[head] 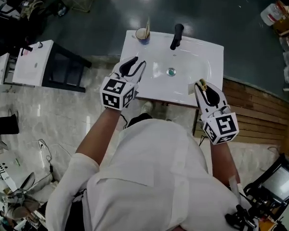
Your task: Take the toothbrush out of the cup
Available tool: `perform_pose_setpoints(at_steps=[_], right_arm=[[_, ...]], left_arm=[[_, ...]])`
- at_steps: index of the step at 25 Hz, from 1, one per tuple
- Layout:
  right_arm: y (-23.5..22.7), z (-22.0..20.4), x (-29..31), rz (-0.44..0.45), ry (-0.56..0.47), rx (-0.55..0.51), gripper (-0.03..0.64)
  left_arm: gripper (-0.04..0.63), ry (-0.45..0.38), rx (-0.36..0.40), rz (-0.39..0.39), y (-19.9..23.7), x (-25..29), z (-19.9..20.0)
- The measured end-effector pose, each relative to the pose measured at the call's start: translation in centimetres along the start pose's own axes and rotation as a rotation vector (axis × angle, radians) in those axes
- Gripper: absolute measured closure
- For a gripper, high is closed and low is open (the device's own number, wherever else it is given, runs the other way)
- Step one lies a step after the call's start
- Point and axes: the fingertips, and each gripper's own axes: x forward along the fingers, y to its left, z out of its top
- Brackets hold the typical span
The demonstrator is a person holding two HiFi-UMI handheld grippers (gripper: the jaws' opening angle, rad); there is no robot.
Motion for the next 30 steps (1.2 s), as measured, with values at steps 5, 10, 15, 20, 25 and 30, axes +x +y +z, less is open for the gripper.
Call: perform_pose_setpoints(at_steps=[5, 10, 15, 20, 25, 30], right_arm=[[-0.7, 0.6, 0.8, -0.108, 0.005, 0.04, 0.559], [-0.7, 0.5, 1.5, -0.19, 0.025, 0.067, 0.559], [-0.3, 0.0, 2.0, -0.268, 0.044, 0.102, 0.558], [0.0, -0.5, 1.8, -0.337, 0.065, 0.131, 0.558], [0.3, -1.0, 1.5, -0.385, 0.082, 0.149, 0.558], [0.3, -1.4, 1.5, -0.411, 0.101, 0.161, 0.558]], left_arm=[[0.466, 0.019, 0.02, -0.016, 4.1, 4.4, 0.8], [0.445, 0.022, 0.049, -0.02, 7.0, 8.8, 1.3], [0.427, 0.05, 0.091, -0.012, 9.3, 12.7, 0.7], [0.414, 0.065, 0.111, -0.004, 10.5, 16.0, 0.2], [0.413, 0.063, 0.115, 0.007, 11.2, 18.0, -0.2], [0.414, 0.072, 0.116, 0.023, 12.1, 18.9, -0.7]])
